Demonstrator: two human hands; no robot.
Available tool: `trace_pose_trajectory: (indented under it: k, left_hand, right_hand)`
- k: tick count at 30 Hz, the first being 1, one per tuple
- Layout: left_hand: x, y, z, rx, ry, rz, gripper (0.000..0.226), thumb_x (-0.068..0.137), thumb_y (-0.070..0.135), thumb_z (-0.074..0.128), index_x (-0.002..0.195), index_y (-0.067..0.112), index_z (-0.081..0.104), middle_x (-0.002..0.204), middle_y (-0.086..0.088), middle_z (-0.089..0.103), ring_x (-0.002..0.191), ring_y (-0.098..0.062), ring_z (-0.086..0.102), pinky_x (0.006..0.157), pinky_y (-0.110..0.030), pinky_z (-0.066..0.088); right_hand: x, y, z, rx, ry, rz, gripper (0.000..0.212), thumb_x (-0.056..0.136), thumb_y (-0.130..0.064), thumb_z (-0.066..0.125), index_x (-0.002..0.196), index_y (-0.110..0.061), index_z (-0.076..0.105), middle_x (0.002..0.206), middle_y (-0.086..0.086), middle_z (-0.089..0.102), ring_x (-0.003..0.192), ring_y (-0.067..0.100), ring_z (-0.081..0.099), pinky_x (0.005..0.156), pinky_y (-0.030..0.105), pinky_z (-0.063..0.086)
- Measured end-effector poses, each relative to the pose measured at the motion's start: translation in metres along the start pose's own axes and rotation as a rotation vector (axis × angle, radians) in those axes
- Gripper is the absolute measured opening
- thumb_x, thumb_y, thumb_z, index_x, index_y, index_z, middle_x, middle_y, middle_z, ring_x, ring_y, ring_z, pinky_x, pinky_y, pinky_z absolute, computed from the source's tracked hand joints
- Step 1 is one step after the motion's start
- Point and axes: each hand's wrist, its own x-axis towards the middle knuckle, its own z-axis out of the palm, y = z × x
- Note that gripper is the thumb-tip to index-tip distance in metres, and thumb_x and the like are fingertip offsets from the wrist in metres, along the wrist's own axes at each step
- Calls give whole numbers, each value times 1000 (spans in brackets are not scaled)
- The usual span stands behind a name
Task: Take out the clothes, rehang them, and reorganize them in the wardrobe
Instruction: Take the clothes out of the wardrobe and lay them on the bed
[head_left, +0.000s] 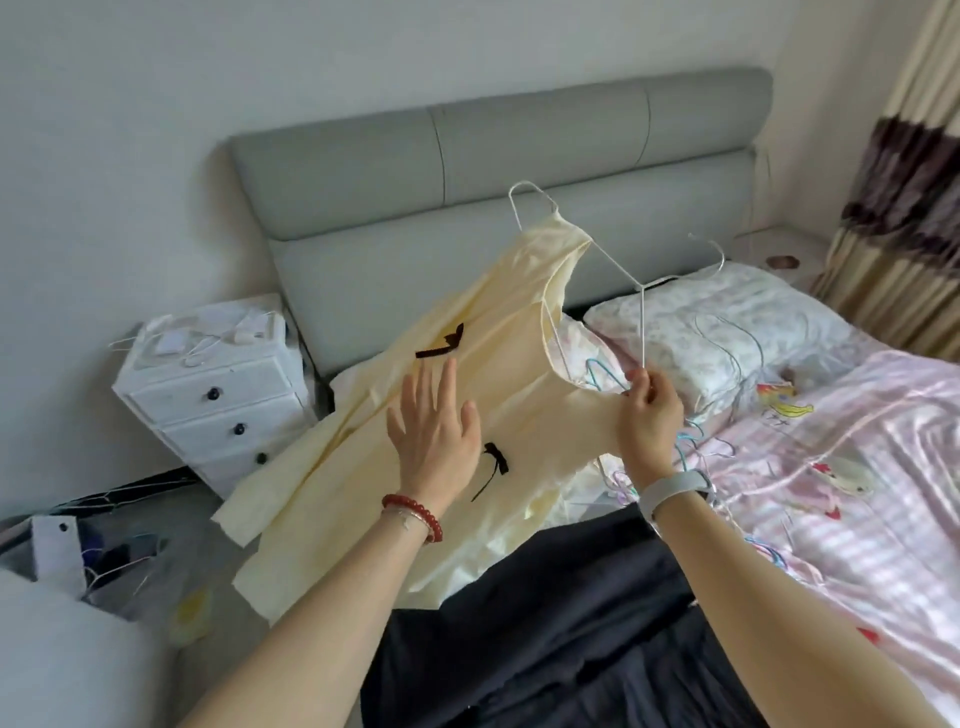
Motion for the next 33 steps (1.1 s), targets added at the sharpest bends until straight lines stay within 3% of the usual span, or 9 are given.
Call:
trace_pose_trajectory:
  k: [3,6,11,15,18,20,23,28,33]
  left_hand:
    - [16,-8,82,44,-222,-47,54,98,34,26,147,31,2,156,2,-7,143,-19,-8,113,-49,-2]
    - [14,-33,155,88,-440,-123,55,98,37,26,147,32,0,156,2,-9,143,-23,-8,113,-52,-1]
    - [-2,-78,241,238,-751,-187,55,98,42,21,145,37,-6,155,1,-15,142,-26,-13,112,-54,-1]
    - [-6,-94,277,320,-878,-166,53,98,44,20,145,39,-4,156,-3,-12,142,-28,-11,113,-55,2]
    - [-4,-97,287,349,-894,-125,52,97,43,20,145,39,0,156,-4,-8,142,-29,-8,112,-56,7]
    - [0,-95,285,343,-891,-125,51,97,43,20,146,38,3,156,-4,-9,142,-28,-9,113,-56,4]
    - [6,-90,271,354,-794,-122,53,98,41,24,146,33,6,156,-2,-7,143,-26,-9,112,-55,0]
    - [15,-86,217,433,-466,-37,50,96,31,32,145,26,19,155,-3,8,143,-22,3,112,-52,4]
    - [-23,-90,143,456,-308,-123,50,96,30,35,144,22,25,154,-3,14,142,-21,9,112,-46,6]
  right_hand:
    - [47,73,5,-120,53,70,27,95,-8,37,102,4,60,102,19,62,88,23,52,64,17,28]
    - [76,152,3,-292,46,152,26,95,-9,38,104,4,59,104,24,62,96,36,55,68,27,29]
    - [97,253,-2,-457,1,255,32,87,-3,41,115,0,56,108,22,63,100,34,56,72,20,30]
    - [105,295,-9,-555,-171,295,32,86,1,37,111,-1,58,86,18,59,78,26,51,64,26,31]
    - [110,308,-13,-613,-269,329,18,84,2,35,82,-5,52,75,17,46,74,24,41,59,30,29]
    - [110,304,-13,-678,-304,353,26,90,-4,38,109,-5,56,106,23,54,101,32,47,82,41,40]
    - [100,284,-9,-807,-314,274,44,95,-15,40,138,-9,35,142,18,35,131,34,28,105,43,23]
    - [60,230,9,-786,-474,-39,46,94,-15,41,139,-8,35,145,16,33,136,31,24,112,44,15]
    - [-14,176,22,-719,-647,-228,42,93,-18,44,134,-10,43,142,9,41,137,27,25,111,45,13]
